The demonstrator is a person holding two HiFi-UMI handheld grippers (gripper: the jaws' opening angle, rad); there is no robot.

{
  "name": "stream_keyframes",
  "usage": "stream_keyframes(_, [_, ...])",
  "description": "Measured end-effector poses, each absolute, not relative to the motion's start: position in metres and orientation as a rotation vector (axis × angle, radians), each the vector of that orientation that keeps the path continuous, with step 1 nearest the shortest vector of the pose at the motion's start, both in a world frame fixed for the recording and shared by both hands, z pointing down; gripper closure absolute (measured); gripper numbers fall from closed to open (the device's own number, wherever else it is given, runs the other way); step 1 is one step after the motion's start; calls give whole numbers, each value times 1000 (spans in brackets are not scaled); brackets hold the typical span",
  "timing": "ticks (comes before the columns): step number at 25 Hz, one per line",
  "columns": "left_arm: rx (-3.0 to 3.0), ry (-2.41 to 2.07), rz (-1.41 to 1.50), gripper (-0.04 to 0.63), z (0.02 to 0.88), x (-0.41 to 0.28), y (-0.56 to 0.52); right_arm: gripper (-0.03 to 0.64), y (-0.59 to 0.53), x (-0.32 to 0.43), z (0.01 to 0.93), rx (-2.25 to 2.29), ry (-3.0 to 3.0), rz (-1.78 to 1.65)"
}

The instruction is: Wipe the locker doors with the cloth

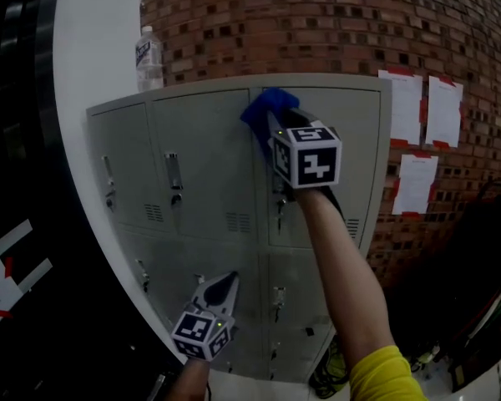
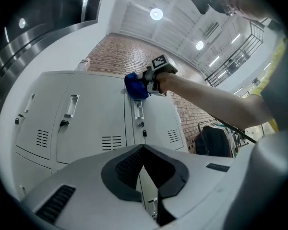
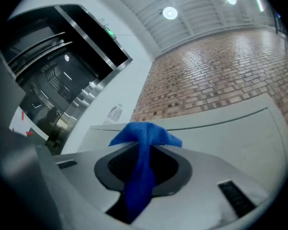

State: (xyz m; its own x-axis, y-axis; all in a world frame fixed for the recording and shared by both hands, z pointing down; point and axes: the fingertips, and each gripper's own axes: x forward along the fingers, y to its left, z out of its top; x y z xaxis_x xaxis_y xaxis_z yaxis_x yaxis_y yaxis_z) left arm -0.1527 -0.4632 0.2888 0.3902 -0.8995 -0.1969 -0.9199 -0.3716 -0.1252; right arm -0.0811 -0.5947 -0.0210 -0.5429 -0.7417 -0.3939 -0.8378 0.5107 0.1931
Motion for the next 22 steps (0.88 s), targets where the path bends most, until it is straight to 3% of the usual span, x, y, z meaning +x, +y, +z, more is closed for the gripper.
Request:
stream_keyframes(5, [-2465,1595,137,595,296,-153,-485,532,-613,-34,-22,-1444,2408,613])
stream_keyframes(11, [-2562,1481,146,595,311,-115,-504,532,-607,117,-21,-1685,2196,599])
stream_keyframes(14, [-2589,1443,150,595,312,-105,-507,532,-606,156,-23,-1713,2151,562])
stream_keyframes(17, [-2582,1434,162,595,308,-106,-508,532,-593,129,-22,-1625,2192,578])
stream_keyframes(22, [-2546,1502,172,597,294,-118,-517,532,-561,-35,22,-1290,2475,633])
